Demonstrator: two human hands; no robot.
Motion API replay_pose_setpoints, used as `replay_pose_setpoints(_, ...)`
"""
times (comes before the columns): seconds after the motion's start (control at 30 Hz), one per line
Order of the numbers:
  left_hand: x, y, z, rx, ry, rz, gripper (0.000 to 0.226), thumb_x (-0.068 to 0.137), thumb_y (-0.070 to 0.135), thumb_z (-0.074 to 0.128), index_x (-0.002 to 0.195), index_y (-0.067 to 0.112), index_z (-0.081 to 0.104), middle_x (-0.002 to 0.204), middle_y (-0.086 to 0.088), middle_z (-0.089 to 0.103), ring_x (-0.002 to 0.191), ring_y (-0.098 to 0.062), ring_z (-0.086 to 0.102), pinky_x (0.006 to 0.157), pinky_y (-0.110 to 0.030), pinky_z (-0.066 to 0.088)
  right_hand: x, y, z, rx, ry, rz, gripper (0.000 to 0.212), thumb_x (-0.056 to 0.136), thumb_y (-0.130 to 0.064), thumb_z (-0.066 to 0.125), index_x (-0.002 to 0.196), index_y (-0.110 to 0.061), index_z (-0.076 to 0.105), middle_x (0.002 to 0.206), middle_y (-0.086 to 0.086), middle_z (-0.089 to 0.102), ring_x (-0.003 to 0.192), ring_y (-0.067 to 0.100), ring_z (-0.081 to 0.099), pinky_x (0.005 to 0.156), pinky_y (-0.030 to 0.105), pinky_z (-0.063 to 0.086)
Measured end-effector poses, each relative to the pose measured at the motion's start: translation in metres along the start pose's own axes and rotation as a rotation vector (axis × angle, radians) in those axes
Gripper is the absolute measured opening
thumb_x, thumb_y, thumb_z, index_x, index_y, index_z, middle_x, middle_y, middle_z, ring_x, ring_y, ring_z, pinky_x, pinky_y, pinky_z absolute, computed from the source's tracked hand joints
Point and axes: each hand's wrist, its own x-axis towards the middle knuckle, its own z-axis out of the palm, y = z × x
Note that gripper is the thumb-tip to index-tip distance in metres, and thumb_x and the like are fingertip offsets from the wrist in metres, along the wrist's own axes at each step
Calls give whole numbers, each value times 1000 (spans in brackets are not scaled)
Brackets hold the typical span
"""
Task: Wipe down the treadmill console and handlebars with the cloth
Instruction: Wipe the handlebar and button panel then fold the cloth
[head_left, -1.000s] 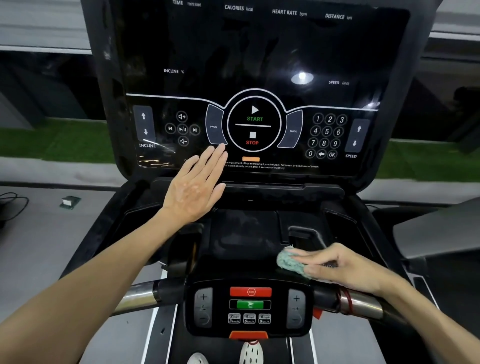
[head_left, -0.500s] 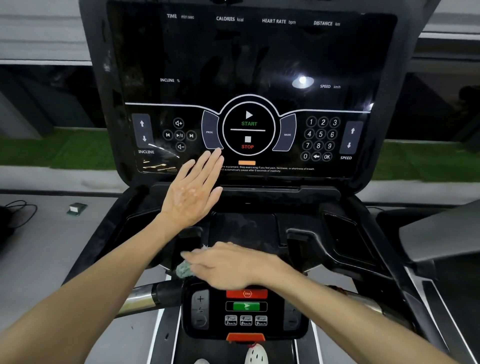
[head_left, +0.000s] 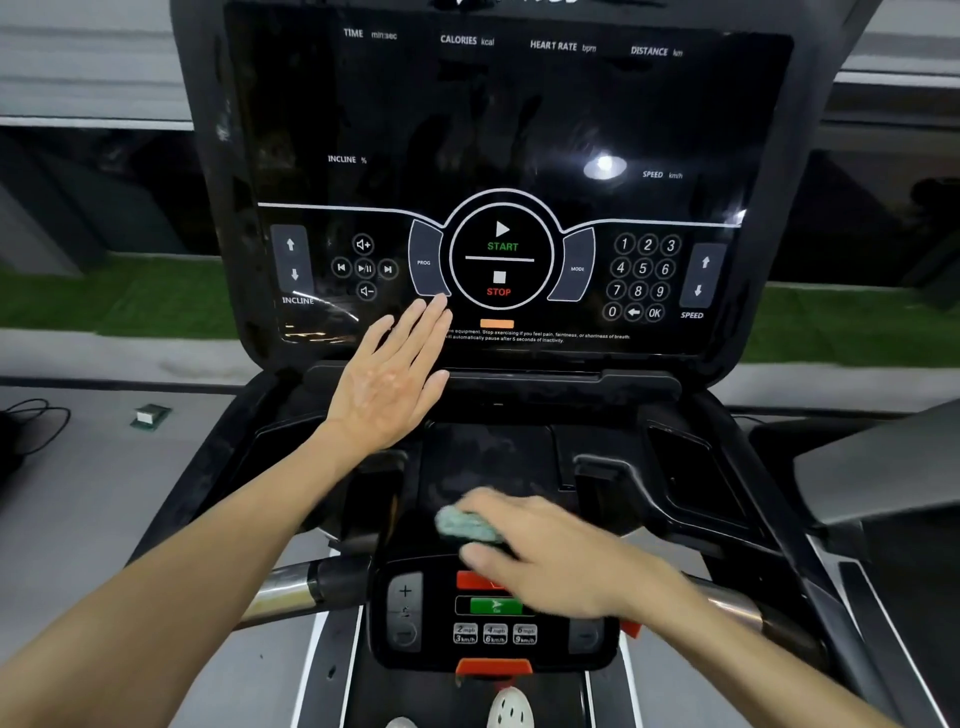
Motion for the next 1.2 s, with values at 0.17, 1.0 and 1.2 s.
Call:
replay_pose_setpoints(0.17,0,1,-2,3,-10,1,58,104,35,30,153,4,26,162,-11,24,147,-26,30,116,-43,23,47,-45,33,-250,76,-173,31,102,-23,40,120,-2,52,127,20,52,121,35,46,95,47,44)
replay_pose_setpoints(1.0,0,-2,0,-34,-15,10,59,104,35,28,153,3,25,161,-12,24,147,-27,29,115,-45,25,35,-53,61,-404,415,55,22,93,-32,47,101,-18,63,98,3,60,88,25,57,86,39,51)
replay_pose_setpoints(1.2,-1,-2,2,-18,-4,7,58,105,35,26,153,4,25,162,-11,24,147,-26,28,116,-42,22,-39,4,34,-302,410,367,36,98,-30,23,117,-26,53,121,-7,55,115,13,54,92,24,46)
